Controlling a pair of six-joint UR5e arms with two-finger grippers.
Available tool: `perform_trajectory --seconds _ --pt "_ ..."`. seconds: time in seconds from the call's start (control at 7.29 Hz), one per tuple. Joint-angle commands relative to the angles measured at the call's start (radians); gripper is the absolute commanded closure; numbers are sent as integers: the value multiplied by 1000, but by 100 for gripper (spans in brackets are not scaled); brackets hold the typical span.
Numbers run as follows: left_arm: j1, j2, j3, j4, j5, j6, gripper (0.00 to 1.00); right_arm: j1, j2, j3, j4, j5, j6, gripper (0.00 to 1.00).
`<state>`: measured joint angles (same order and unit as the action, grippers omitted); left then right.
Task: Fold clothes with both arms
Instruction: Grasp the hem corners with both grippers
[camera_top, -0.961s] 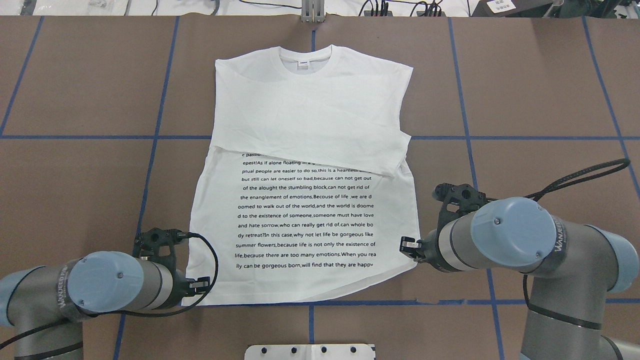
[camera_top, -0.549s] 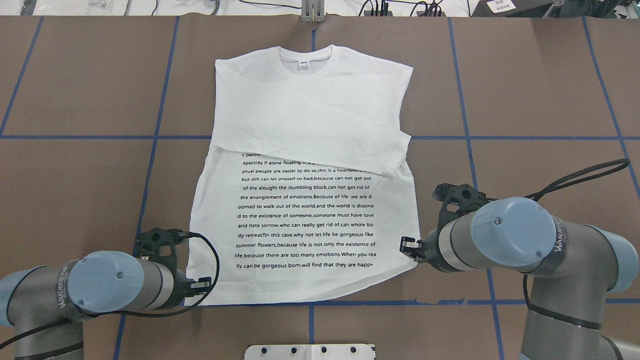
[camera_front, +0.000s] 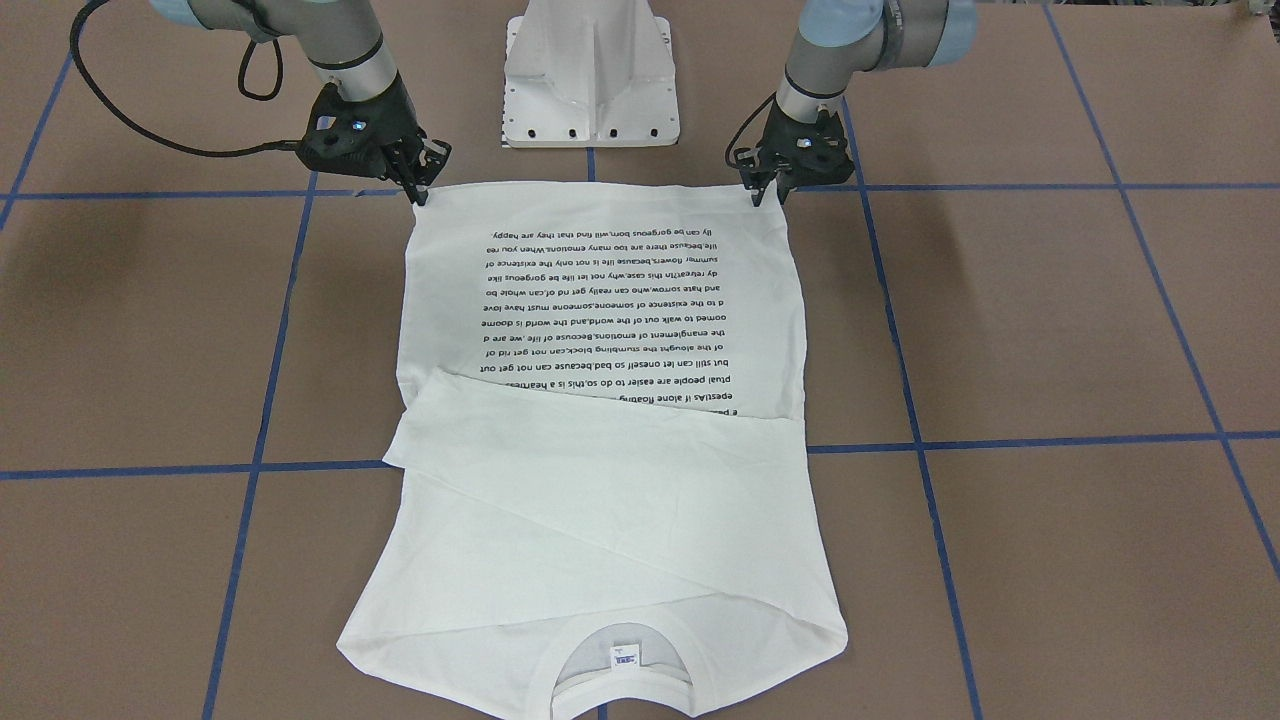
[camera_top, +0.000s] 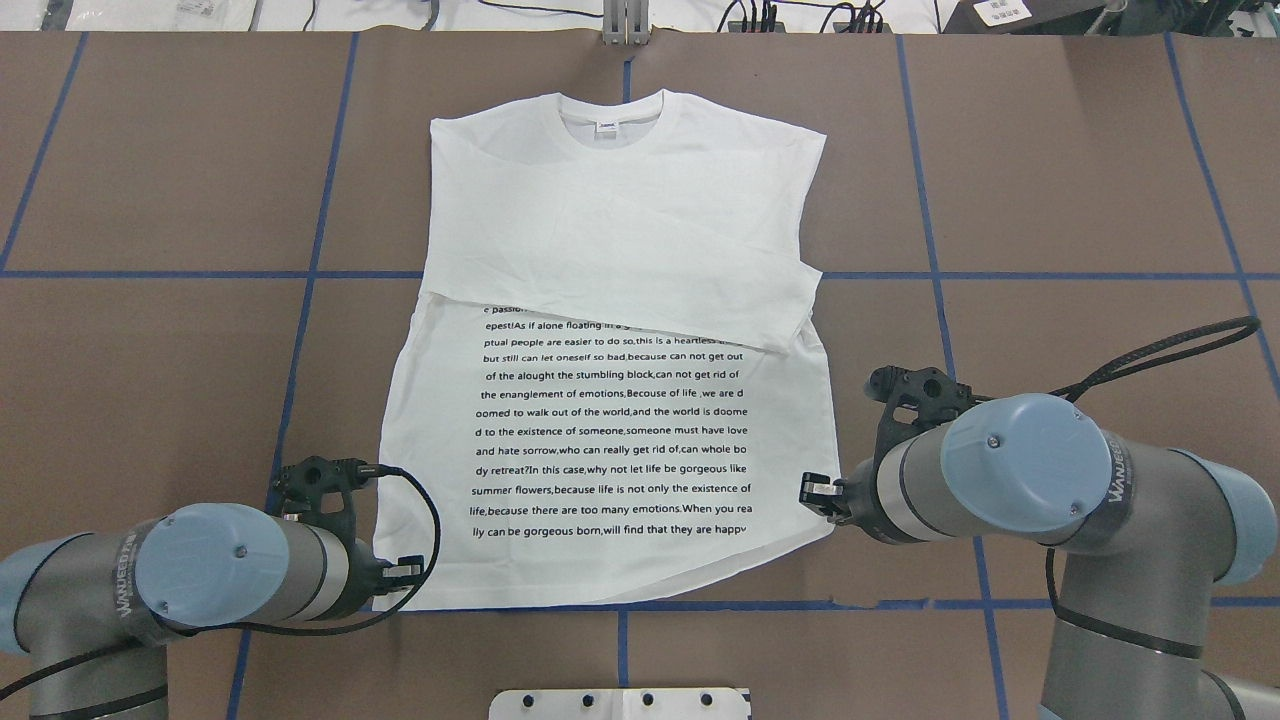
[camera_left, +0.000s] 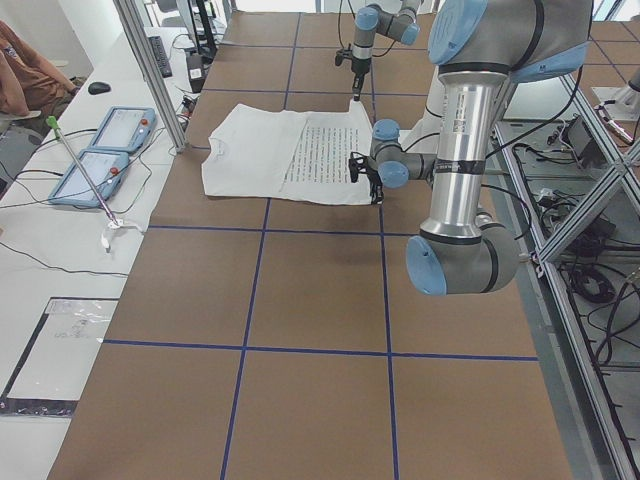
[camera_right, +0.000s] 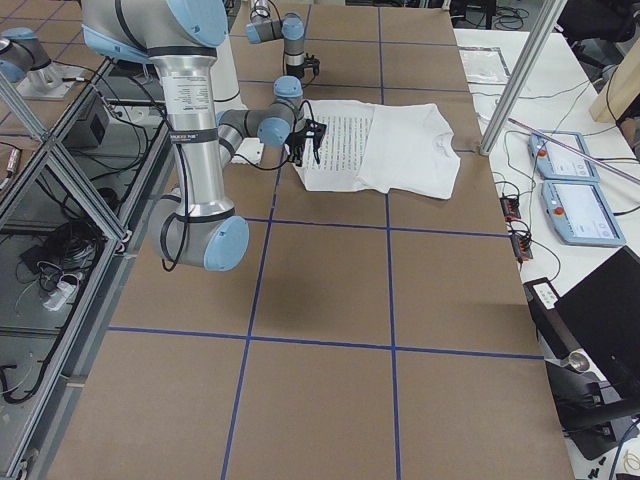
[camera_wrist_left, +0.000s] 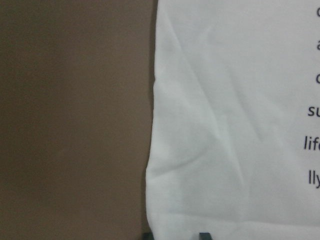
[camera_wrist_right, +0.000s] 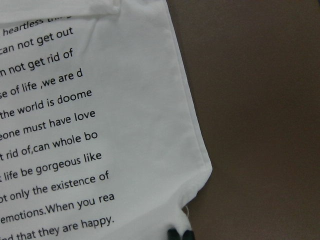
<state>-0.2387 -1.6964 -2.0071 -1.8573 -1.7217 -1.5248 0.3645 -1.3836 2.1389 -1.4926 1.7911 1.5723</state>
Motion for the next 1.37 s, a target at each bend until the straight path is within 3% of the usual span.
perform_trajectory --seconds 0.0,0.41,0.82,1.24 --pt "1 0 -5 0 1 0 80 2 0 -2 0 -2 0 100" --pt "4 -31 -12 1 -5 0 100 13 0 -4 -2 -6 2 100" --pt "-14 -14 -169 82 -34 -3 100 34 -2 6 2 34 8 100" --pt "-48 -14 -199 119 -68 2 100 92 -11 51 2 115 0 100"
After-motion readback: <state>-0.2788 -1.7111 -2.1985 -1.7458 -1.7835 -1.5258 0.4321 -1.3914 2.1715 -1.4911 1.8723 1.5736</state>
